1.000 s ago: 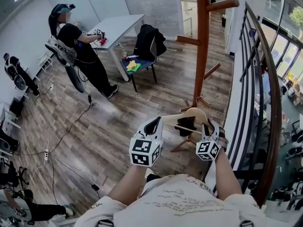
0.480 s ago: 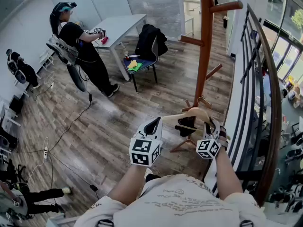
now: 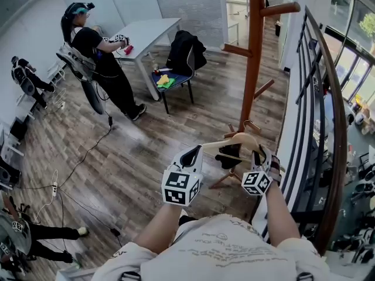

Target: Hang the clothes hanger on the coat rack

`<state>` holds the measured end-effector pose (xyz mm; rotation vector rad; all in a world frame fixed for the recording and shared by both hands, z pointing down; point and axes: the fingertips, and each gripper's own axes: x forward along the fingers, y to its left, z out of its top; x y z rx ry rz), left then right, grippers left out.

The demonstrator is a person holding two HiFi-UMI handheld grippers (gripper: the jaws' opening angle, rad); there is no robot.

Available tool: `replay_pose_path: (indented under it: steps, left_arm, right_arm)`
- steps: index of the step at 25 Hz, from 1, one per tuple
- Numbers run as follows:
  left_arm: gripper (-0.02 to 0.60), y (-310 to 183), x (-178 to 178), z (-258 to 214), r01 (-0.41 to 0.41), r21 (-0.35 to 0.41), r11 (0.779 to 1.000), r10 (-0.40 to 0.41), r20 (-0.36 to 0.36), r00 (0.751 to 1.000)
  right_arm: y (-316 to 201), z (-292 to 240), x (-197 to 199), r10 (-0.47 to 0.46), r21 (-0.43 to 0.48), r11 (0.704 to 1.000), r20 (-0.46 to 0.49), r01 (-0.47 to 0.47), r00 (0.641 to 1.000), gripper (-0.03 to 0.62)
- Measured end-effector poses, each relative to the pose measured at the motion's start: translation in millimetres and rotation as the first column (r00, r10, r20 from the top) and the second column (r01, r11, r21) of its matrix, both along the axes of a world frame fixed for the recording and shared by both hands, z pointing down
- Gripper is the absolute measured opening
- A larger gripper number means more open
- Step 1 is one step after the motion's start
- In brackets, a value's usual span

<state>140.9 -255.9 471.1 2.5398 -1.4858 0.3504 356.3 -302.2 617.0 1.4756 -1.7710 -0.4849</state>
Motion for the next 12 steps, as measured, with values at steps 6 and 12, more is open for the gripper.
replay_pose_path:
  steps: [6, 12]
  left_arm:
    - [0.003, 0.5, 0.4, -0.5, -0.002, 0.007, 1.0, 0.002, -0.007, 1.0]
    - [0.003, 2.5, 5.0, -3.0, -0.014, 0.012, 1.0, 0.015, -0.011, 1.0]
  right_arm:
    - [1.3, -0.9, -2.3, -0.003, -0.003, 1.0, 0.024, 0.003, 1.0, 0.11]
    - [7.1, -19.9, -5.5, -0.027, 0.061, 0.998, 0.06, 0.023, 0.998, 0.12]
